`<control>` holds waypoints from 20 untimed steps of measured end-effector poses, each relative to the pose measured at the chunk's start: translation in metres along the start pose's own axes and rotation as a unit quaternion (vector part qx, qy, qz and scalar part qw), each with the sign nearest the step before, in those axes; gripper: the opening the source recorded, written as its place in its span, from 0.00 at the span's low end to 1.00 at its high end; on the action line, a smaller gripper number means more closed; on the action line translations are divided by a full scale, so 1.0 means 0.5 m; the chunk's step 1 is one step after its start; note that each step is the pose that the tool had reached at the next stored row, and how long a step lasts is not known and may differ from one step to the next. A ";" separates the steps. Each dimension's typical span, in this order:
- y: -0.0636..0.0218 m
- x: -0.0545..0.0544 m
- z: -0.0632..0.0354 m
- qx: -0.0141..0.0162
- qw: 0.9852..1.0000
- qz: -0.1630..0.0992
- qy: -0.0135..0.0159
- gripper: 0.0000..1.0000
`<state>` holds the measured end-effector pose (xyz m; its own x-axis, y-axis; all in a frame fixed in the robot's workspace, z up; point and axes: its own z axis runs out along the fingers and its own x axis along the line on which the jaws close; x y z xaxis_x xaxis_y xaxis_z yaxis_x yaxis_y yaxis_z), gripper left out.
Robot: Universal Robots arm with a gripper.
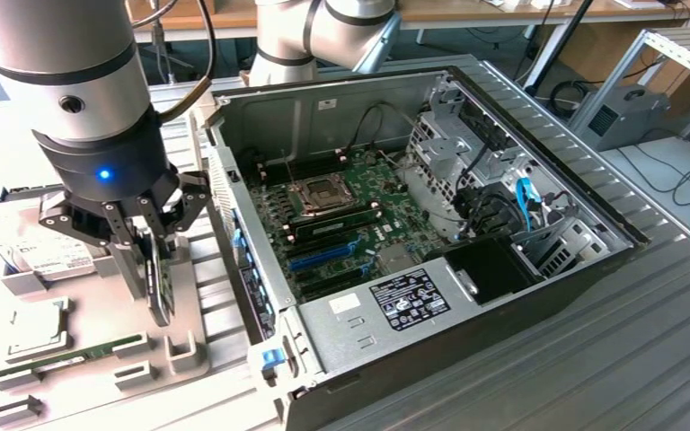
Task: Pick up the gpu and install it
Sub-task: 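Pick up the gpu and move the gpu toward the slot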
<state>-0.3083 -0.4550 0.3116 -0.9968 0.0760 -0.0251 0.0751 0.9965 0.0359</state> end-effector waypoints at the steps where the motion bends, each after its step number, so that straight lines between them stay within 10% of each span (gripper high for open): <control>1: 0.000 0.000 0.000 0.000 1.000 0.000 0.000 0.26; 20: 0.001 0.000 -0.014 0.000 1.000 0.000 0.000 0.26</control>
<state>-0.3084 -0.4547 0.3187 -0.9968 0.0760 -0.0251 0.0751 0.9965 0.0359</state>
